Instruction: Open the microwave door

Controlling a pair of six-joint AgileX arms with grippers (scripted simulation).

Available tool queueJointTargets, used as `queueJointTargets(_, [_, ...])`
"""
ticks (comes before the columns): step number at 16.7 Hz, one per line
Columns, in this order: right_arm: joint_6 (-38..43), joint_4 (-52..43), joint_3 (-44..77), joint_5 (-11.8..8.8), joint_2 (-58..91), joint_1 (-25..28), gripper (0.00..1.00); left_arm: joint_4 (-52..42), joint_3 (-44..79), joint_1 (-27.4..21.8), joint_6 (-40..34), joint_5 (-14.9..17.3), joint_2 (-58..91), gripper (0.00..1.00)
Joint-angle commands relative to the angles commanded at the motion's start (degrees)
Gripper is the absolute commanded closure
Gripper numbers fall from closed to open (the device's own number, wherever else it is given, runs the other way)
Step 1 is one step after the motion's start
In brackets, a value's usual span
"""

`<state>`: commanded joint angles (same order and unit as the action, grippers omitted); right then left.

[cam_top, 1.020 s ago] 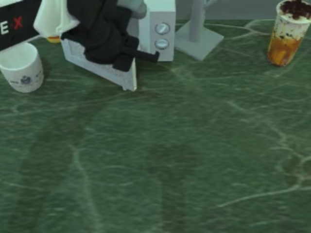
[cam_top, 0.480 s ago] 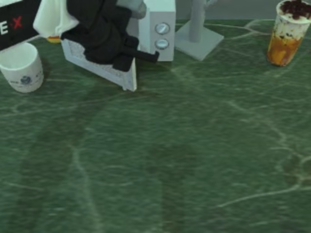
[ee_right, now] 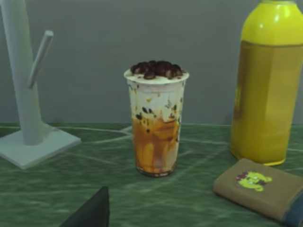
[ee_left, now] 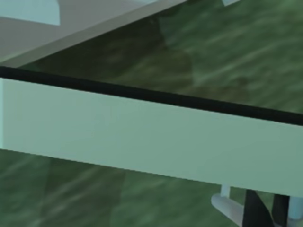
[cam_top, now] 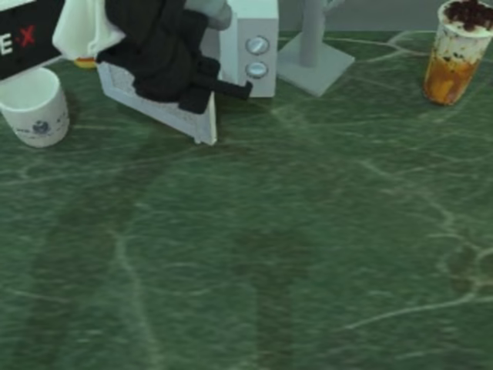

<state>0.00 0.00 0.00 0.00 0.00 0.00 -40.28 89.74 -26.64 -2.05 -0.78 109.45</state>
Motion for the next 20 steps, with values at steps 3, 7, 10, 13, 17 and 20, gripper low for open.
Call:
queueJointTargets(3, [0.00, 0.00, 0.00, 0.00, 0.00, 0.00, 0.00, 0.30, -1.15, 0.61, 1.89, 0.96, -1.06, 1.00])
queueJointTargets(7, [0.00, 0.00, 0.00, 0.00, 0.00, 0.00, 0.00, 0.90, -4.47, 2.49, 7.11, 3.71, -3.73, 1.00])
queueJointTargets(10, [0.00, 0.00, 0.00, 0.00, 0.00, 0.00, 0.00, 1.07, -5.24, 2.91, 8.43, 4.41, -4.39, 1.00])
queueJointTargets(13, [0.00, 0.00, 0.00, 0.00, 0.00, 0.00, 0.00, 1.07, -5.24, 2.91, 8.43, 4.41, -4.39, 1.00])
queueJointTargets(17, [0.00, 0.00, 0.00, 0.00, 0.00, 0.00, 0.00, 1.07, -5.24, 2.91, 8.43, 4.41, -4.39, 1.00])
queueJointTargets(20, [0.00, 0.00, 0.00, 0.00, 0.00, 0.00, 0.00, 1.07, -5.24, 2.91, 8.43, 4.41, -4.39, 1.00])
